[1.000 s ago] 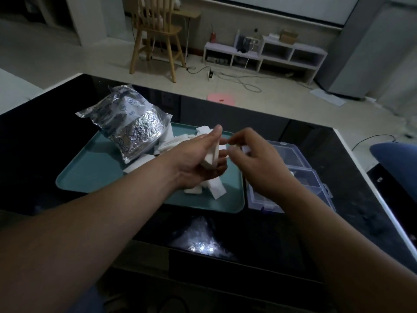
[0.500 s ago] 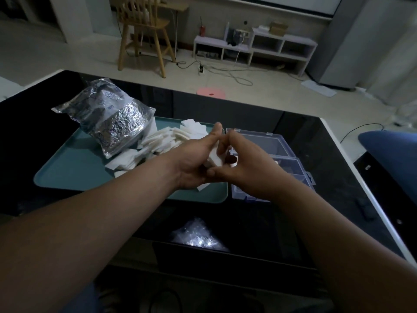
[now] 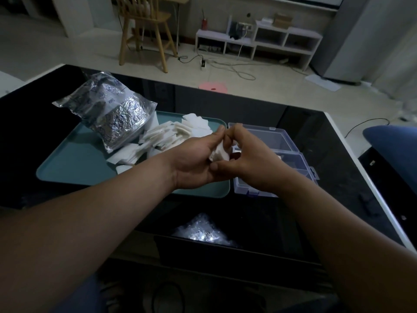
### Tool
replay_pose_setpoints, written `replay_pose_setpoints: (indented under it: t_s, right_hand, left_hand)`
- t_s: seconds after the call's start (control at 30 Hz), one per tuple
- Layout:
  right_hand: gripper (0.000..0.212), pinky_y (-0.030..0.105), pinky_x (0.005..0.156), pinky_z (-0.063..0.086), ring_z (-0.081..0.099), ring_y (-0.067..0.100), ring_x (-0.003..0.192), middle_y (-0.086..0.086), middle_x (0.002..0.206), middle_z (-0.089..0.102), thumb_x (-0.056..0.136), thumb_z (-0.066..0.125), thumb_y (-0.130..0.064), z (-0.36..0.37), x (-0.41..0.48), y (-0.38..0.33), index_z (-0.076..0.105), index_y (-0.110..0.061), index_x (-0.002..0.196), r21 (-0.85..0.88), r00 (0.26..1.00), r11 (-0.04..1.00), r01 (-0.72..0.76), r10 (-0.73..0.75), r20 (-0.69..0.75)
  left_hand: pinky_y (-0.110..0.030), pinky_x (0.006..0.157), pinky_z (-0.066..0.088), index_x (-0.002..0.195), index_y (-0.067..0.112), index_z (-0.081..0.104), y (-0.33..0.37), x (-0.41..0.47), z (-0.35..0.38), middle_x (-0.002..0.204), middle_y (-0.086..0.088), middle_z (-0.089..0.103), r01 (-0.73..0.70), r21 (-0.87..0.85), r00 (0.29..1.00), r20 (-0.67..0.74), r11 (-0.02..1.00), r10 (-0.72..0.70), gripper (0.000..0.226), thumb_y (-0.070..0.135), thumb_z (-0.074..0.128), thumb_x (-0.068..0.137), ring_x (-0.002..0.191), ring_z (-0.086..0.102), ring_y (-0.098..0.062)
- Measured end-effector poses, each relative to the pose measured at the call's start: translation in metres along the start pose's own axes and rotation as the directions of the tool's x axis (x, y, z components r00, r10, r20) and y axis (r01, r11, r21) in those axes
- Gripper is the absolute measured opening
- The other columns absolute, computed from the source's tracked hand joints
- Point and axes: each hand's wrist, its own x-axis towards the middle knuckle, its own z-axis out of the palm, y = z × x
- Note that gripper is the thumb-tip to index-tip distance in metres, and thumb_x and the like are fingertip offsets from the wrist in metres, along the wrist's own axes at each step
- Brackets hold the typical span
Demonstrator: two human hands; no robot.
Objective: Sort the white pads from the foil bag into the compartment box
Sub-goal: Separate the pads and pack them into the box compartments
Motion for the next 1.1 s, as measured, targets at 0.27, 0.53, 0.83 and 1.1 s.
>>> replay_pose_setpoints:
  t_s: [0.27, 0.53, 0.83, 1.1]
  right_hand:
    - [0.052, 0.051, 0.076, 0.058, 0.064, 0.029, 0.091, 0.004, 0.101, 0.065, 0.074, 0.091, -0.031, 0.003, 0.001, -0.005, 0.049, -0.017, 0.1, -0.029, 1.0, 1.0, 0.008, -0.008, -0.019]
    - [0.053, 0.049, 0.078, 0.06, 0.065, 0.024, 0.096, 0.002, 0.105, 0.063, 0.076, 0.089, -0.032, -0.002, -0.001, -0.009, 0.049, -0.018, 0.107, -0.069, 1.0, 0.998, 0.008, -0.009, -0.016]
    - [0.034, 0.01, 0.075, 0.048, 0.061, -0.002, 0.101, -0.013, 0.122, 0.062, 0.09, 0.075, -0.046, -0.019, -0.015, 0.002, 0.059, -0.024, 0.11, -0.049, 0.99, 0.997, -0.056, 0.049, -0.131]
    - [0.025, 0.038, 0.081, 0.058, 0.063, 0.007, 0.089, -0.011, 0.092, 0.067, 0.094, 0.067, -0.048, -0.017, -0.017, 0.01, 0.061, -0.024, 0.098, -0.201, 0.949, 0.972, -0.12, 0.053, -0.31]
  left_hand:
    - [-0.026, 0.063, 0.057, 0.108, 0.017, 0.065, 0.001, 0.0, -0.002, 0.095, -0.001, 0.069, 0.005, -0.025, 0.999, -0.032, 1.0, -0.006, 0.044, 0.044, 0.031, 0.11, 0.074, 0.068, -0.011]
    - [-0.028, 0.069, 0.044, 0.099, 0.025, 0.061, 0.002, 0.01, 0.002, 0.094, 0.001, 0.055, 0.074, -0.079, 0.997, 0.006, 0.994, -0.074, 0.047, 0.058, 0.028, 0.106, 0.078, 0.049, -0.013]
    - [-0.032, 0.067, 0.059, 0.123, 0.012, 0.058, 0.001, 0.029, 0.022, 0.1, -0.004, 0.065, -0.025, -0.194, 0.992, -0.124, 0.981, 0.001, 0.038, 0.041, 0.038, 0.108, 0.086, 0.062, -0.017]
    - [-0.039, 0.094, 0.042, 0.119, 0.023, 0.045, -0.007, 0.059, 0.032, 0.11, -0.008, 0.046, -0.082, -0.142, 0.975, -0.215, 0.986, 0.05, 0.031, 0.039, 0.04, 0.093, 0.104, 0.045, -0.023]
